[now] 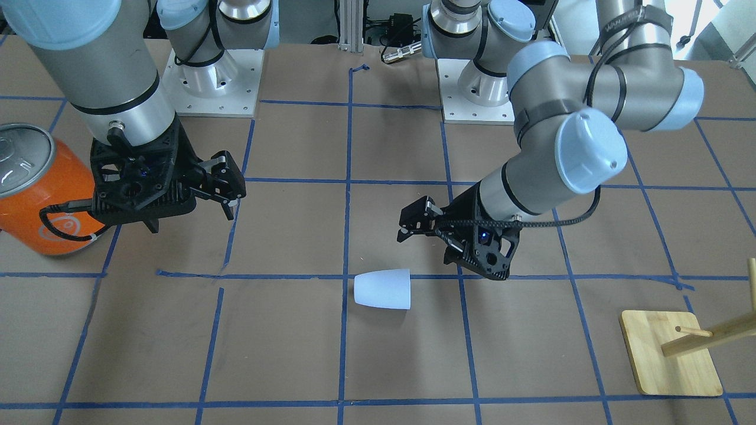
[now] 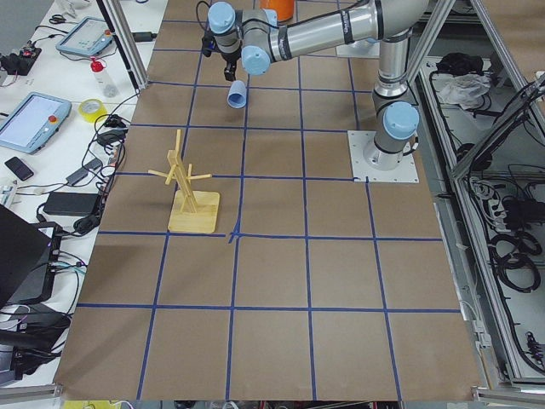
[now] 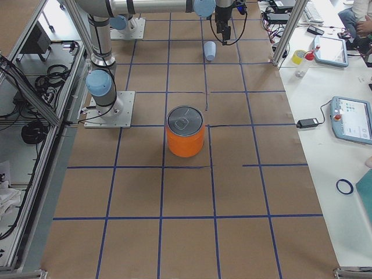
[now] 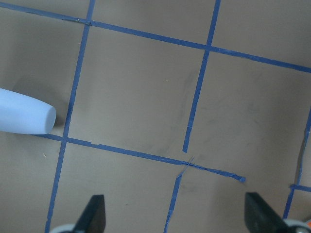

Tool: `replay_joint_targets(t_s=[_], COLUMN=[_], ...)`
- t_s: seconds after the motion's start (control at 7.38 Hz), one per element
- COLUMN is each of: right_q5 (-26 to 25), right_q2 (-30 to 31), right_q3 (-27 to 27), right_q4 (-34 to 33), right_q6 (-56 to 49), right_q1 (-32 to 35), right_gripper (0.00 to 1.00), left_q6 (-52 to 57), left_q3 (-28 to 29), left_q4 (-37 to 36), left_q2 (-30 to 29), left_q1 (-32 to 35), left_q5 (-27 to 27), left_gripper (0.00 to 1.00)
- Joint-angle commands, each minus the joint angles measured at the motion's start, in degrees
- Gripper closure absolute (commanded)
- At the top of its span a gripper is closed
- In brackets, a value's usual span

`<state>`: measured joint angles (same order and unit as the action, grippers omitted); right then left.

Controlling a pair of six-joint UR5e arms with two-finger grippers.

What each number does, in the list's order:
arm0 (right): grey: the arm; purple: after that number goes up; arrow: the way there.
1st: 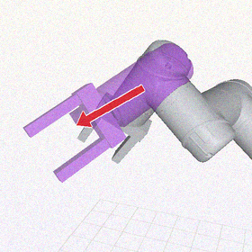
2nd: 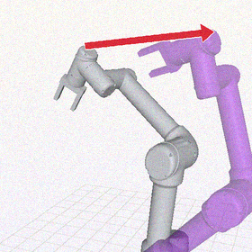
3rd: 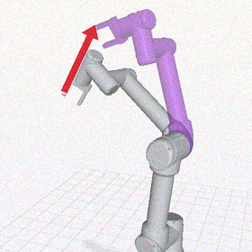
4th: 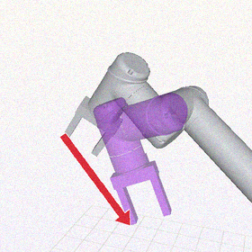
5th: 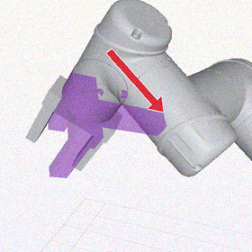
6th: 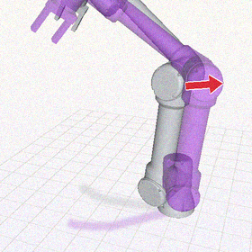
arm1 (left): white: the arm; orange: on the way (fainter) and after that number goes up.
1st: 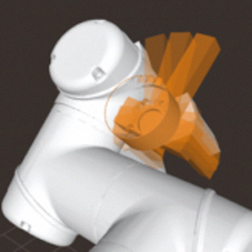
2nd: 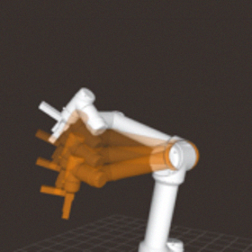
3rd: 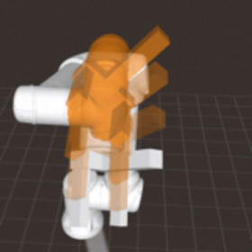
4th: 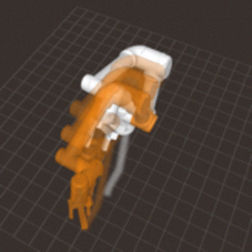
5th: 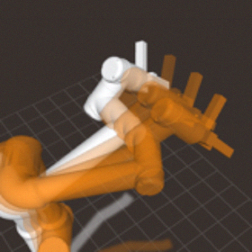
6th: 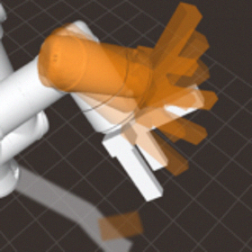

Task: Flip cup
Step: 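Reach the left gripper to the cup lying on its side and grasp it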

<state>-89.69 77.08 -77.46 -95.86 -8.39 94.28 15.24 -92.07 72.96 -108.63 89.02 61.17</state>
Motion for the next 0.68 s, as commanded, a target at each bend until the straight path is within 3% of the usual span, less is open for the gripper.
replay_joint_targets(t_s=[0.0,0.27,0.54], right_q5=[-0.1,-0.2,-0.2], right_q2=[0.1,0.0,0.0], right_q3=[-0.3,-0.3,-0.3], right_q4=[0.1,0.0,0.0], right_q6=[-0.1,-0.1,-0.1], right_q1=[0.2,0.2,0.3], right_gripper=[0.0,0.0,0.0], left_q6=[6.9,9.3,9.5], left_q3=[-0.1,-0.6,-3.5], left_q4=[-0.8,-4.2,-6.1], left_q2=[-4.9,-8.9,-10.3], left_q1=[-4.4,-4.4,-4.4], left_q5=[-4.0,-11.6,-14.5], left_gripper=[0.0,0.0,0.01])
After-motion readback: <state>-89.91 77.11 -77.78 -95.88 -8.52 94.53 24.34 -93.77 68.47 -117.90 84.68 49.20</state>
